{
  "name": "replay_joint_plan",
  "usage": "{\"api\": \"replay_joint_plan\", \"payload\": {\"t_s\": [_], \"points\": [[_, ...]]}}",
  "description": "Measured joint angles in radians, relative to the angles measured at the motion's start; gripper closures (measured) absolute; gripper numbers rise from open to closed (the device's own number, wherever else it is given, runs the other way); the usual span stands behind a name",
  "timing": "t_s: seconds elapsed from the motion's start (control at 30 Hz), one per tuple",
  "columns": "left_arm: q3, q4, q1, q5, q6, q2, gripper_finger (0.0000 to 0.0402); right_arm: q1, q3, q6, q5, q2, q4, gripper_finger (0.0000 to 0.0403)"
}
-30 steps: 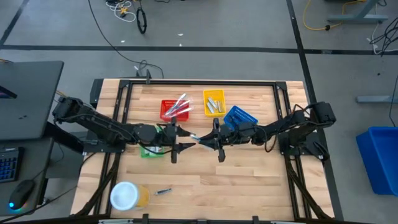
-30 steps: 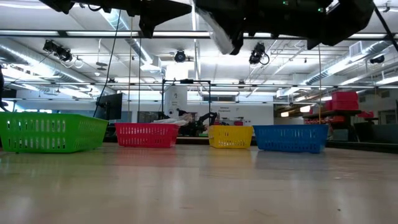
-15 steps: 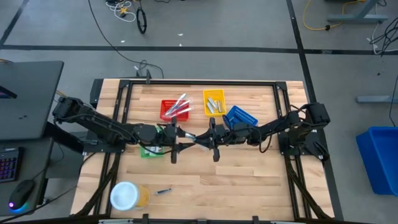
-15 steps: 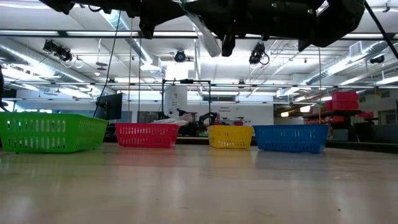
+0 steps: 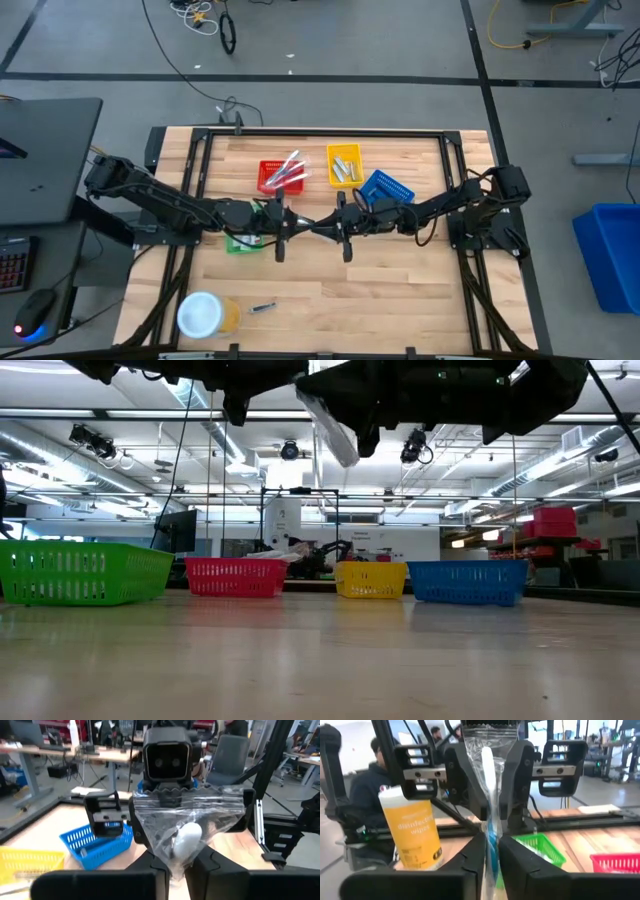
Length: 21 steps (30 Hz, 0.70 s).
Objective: Pick & Place Travel size toiletries
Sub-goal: Put the blue toothbrush into the red bin
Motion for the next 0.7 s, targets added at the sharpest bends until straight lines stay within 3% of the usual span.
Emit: {"api": "replay_joint_plan", "payload": {"t_s": [0.13, 0.3, 0.47, 0.7], "points": [[0.000, -0.061, 0.000, -0.006, -0.032, 0.000, 0.0370, 0.000, 0.000, 0.000, 0.001, 0.000, -0.060, 0.0309], [0.000, -0.147, 0.000, -0.089, -0.112, 0.000, 0.0364, -0.004, 0.000, 0.008, 0.005, -0.021, -0.172, 0.0271], [0.016, -0.191, 0.012, -0.173, -0.135, 0.000, 0.0368, -0.020, 0.000, 0.012, 0.009, -0.121, -0.431, 0.0248], [0.232, -0.638, 0.107, -0.194, -0.149, 0.000, 0.0359, -0.043, 0.000, 0.015, 0.049, -0.263, -0.794, 0.0243]]}}
